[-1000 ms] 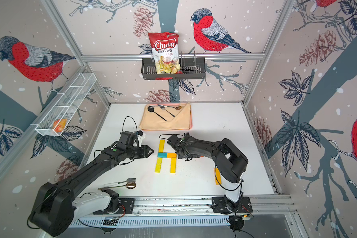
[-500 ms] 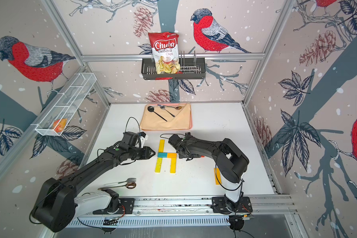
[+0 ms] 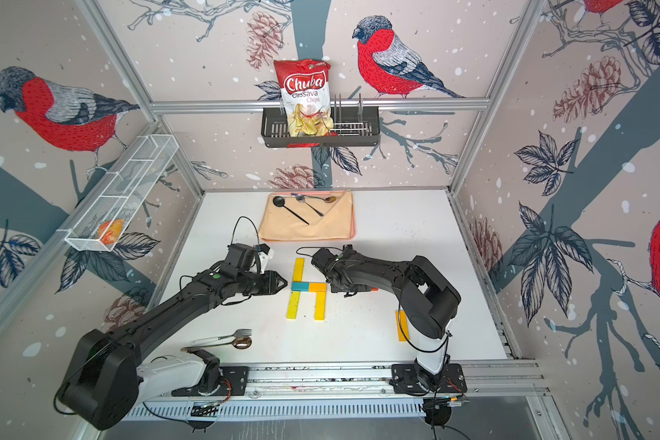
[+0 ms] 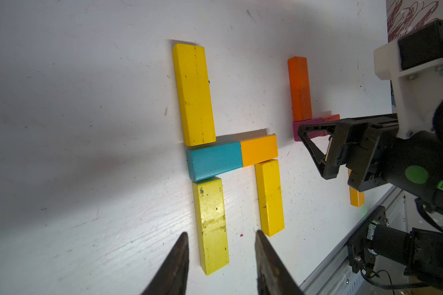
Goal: Assemble the letter h with building blocks
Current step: Adjust the building block at the center of the board, then pick up the building block from the center of the board.
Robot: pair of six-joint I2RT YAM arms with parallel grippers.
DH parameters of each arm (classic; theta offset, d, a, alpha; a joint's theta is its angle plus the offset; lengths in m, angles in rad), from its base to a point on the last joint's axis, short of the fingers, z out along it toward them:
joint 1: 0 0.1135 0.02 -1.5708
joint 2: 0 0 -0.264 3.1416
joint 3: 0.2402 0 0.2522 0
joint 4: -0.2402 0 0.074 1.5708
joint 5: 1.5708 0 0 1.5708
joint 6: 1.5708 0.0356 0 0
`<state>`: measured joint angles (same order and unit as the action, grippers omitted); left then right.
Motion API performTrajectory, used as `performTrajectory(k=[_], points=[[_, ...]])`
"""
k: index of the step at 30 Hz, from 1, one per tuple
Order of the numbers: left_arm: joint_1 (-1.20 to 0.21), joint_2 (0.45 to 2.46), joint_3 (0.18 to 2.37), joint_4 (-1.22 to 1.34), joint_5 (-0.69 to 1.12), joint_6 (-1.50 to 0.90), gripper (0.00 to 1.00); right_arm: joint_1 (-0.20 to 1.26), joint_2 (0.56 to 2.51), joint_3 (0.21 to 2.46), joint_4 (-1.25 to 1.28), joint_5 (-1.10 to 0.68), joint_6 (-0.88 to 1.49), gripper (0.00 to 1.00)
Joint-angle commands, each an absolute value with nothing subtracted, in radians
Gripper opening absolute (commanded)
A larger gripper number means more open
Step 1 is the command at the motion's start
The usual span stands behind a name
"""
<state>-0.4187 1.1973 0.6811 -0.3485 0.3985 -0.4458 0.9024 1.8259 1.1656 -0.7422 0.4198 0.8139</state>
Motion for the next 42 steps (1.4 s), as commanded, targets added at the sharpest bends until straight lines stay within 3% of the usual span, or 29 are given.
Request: performTrajectory(k=[1,26,33,38,42], points=[[-0.420,1.195,0.688,-0.341,0.401,-0.439,0.42,0.905,1.818,1.170,-0.753,0.438,0.813,0.89],[-0.420,1.192,0.690,-0.342,0.394,-0.441,0.42,0.916,1.769,1.177,-0.761,0.436,0.815,0.89],[-0.421,1.174,0.689,-0.342,0.387,-0.442,0.42,0.896,1.460,0.966,-0.836,0.425,0.956,0.96],[-0.420,1.160,0.689,-0.341,0.380,-0.445,0.42,0.863,1.184,0.692,-0.809,0.305,1.050,0.92],[-0.420,1.151,0.689,-0.343,0.368,-0.449,0.42,0.843,1.084,0.562,-0.767,0.256,1.111,0.89]])
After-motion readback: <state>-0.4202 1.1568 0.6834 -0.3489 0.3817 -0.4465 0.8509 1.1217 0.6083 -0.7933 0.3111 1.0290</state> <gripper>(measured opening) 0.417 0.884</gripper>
